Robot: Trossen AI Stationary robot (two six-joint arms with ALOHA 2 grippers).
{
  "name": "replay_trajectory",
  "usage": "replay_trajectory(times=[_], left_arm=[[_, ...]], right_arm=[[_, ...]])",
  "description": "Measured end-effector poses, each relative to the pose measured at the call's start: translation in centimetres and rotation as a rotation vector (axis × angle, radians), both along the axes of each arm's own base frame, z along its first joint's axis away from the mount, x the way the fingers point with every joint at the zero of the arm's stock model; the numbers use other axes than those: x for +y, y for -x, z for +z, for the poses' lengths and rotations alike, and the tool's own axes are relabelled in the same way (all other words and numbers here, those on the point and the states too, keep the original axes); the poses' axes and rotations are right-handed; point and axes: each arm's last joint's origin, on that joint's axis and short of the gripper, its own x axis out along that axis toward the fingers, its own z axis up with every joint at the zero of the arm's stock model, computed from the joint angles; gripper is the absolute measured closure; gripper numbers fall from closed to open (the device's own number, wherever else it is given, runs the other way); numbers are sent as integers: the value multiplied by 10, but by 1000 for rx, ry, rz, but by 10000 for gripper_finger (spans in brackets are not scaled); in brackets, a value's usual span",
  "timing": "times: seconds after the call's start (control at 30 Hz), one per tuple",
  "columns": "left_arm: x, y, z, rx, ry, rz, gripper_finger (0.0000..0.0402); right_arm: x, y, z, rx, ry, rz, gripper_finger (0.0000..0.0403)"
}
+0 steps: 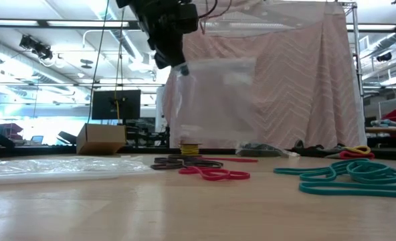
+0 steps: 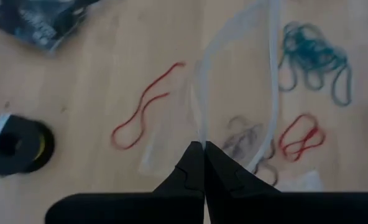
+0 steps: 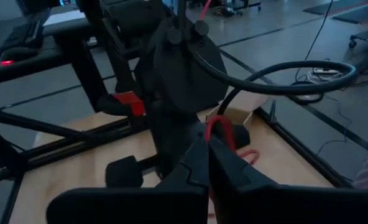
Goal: Sort rubber bands
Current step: Put the red rubber band into the transparent zip bag
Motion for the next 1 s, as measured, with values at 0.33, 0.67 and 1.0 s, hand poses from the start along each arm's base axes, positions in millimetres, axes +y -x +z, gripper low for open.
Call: replay_trajectory(times=[0.33,0.67,1.0], left_arm=[[1,-6,6,-99,111,-9,401],[1,-6,6,-98,120,-14,401],[1,-6,6,-102,129,-22,401]], right_arm=[[0,0,-1,17,6,10,403],[5,2,-8,84,-11,66,403],[14,3,-27,167,-57,95,403]])
